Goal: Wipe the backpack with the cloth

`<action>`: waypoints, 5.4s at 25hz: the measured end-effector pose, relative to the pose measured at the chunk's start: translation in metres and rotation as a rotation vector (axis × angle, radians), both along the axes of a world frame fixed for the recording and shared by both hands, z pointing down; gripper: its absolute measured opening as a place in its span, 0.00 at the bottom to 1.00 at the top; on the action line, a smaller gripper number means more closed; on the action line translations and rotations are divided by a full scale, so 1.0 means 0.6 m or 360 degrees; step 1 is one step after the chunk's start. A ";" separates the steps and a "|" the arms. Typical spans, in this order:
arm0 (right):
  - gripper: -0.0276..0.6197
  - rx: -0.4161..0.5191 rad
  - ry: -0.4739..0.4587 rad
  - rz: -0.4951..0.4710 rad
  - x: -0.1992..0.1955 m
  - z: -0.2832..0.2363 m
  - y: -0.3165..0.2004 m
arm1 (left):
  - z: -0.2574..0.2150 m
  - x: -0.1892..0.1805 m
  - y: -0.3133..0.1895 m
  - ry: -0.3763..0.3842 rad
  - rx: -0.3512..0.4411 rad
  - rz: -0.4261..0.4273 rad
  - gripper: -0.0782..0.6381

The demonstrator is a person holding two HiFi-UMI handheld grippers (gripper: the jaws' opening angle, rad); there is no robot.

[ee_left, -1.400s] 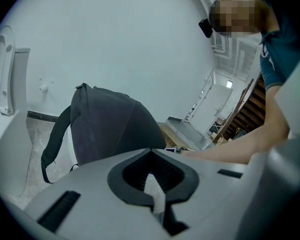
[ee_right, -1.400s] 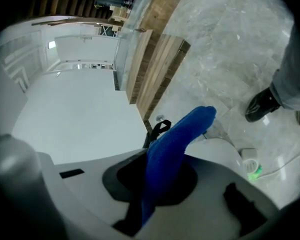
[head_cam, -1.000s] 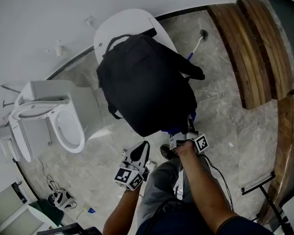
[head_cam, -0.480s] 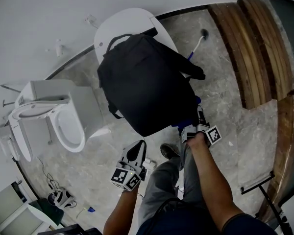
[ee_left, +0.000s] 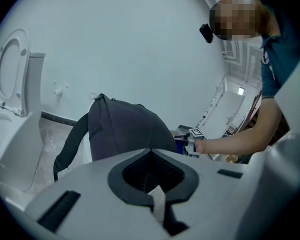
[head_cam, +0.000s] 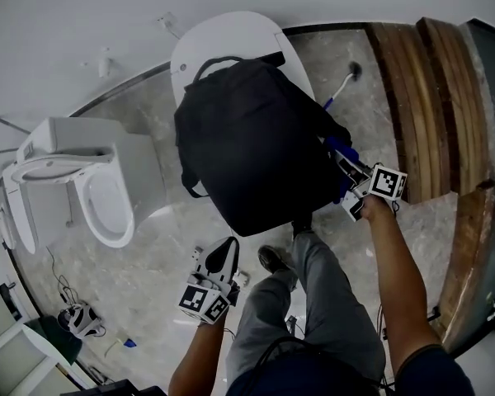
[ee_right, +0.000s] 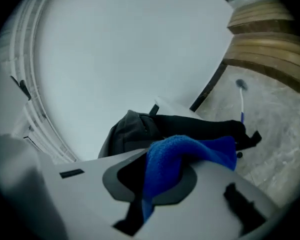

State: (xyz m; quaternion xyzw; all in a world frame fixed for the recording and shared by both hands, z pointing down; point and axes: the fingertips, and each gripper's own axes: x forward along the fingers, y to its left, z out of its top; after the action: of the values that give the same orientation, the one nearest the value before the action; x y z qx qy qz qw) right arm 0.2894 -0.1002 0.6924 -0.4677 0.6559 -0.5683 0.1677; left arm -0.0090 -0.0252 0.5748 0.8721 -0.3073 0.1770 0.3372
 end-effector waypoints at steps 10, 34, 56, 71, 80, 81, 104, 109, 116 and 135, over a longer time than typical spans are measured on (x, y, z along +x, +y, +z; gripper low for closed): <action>0.07 0.0037 0.0074 -0.0042 -0.005 -0.045 -0.232 | -0.005 -0.047 -0.017 -0.0005 -0.0004 -0.0207 0.11; 0.07 0.0298 0.1346 -0.1388 -0.195 -0.103 -0.502 | 0.015 -0.093 -0.034 0.0029 -0.0031 -0.0481 0.11; 0.07 0.0812 0.1537 -0.2477 -0.579 -0.083 -0.431 | 0.022 -0.197 -0.006 0.0076 -0.0006 -0.0758 0.11; 0.07 0.0853 0.2255 -0.3670 -0.622 -0.002 -0.293 | 0.031 -0.275 0.043 0.0115 -0.0006 -0.0887 0.11; 0.07 0.0532 0.2337 -0.4323 -0.603 0.033 -0.138 | 0.031 -0.302 0.063 0.0127 -0.0008 -0.0925 0.11; 0.07 0.0488 0.2295 -0.4365 -0.602 0.040 -0.114 | 0.030 -0.304 0.065 0.0130 -0.0005 -0.0928 0.11; 0.07 0.0170 0.1764 -0.3404 -0.703 0.133 0.320 | 0.031 -0.330 0.116 0.0115 -0.0056 -0.0873 0.11; 0.07 -0.0150 0.0968 -0.1525 -0.672 0.120 0.229 | 0.038 -0.347 0.115 0.0097 -0.0090 -0.0876 0.11; 0.07 -0.0457 0.0233 -0.0416 -0.539 0.100 0.212 | 0.065 -0.326 0.089 0.0057 -0.0146 -0.0765 0.11; 0.07 -0.0587 0.0099 0.0517 -0.174 0.082 0.239 | 0.146 -0.088 0.058 -0.0056 -0.0269 -0.0288 0.11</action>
State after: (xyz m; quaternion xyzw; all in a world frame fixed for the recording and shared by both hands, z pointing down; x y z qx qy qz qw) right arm 0.1853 0.0430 0.7418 -0.6070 0.4620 -0.6294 0.1484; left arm -0.0619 0.0095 0.6623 0.8060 -0.3747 0.1864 0.4185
